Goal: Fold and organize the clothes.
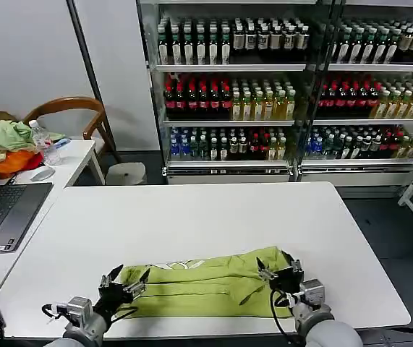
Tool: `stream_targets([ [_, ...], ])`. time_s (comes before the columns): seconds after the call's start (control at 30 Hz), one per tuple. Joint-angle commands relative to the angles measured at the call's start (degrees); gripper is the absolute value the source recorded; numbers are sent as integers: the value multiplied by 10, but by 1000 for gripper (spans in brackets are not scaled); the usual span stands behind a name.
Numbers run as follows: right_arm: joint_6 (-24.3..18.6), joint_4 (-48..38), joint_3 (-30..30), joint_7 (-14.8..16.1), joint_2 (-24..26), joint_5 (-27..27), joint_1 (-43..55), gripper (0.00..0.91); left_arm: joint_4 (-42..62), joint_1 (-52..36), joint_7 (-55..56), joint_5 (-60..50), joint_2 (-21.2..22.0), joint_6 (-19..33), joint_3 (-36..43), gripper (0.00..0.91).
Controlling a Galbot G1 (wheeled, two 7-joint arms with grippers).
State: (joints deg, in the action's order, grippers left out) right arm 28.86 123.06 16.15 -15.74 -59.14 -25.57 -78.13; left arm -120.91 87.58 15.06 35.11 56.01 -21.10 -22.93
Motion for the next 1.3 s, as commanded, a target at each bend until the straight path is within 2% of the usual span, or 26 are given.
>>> stream_targets([
  [0.03,-15,16,28,23,-5,22,-13,907,-13,0,148,46,27,-21,20,907],
  [0.57,-24,13,24,26,-11,53,-17,907,19,-4,167,81,56,-6,23,907],
  [0.6,-24,11,24,25,-11,53,-17,907,20,-4,166,82,57,-7,24,494],
  [0.63,-25,10,24,25,-12,54,-17,907,21,-3,162,84,57,-7,25,202],
  [0.7,-25,9,25,25,-12,54,-16,907,22,-3,155,84,59,-7,29,40],
  [1.3,-27,-3,22,24,-15,58,-8,907,24,-8,120,52,72,-4,50,40],
])
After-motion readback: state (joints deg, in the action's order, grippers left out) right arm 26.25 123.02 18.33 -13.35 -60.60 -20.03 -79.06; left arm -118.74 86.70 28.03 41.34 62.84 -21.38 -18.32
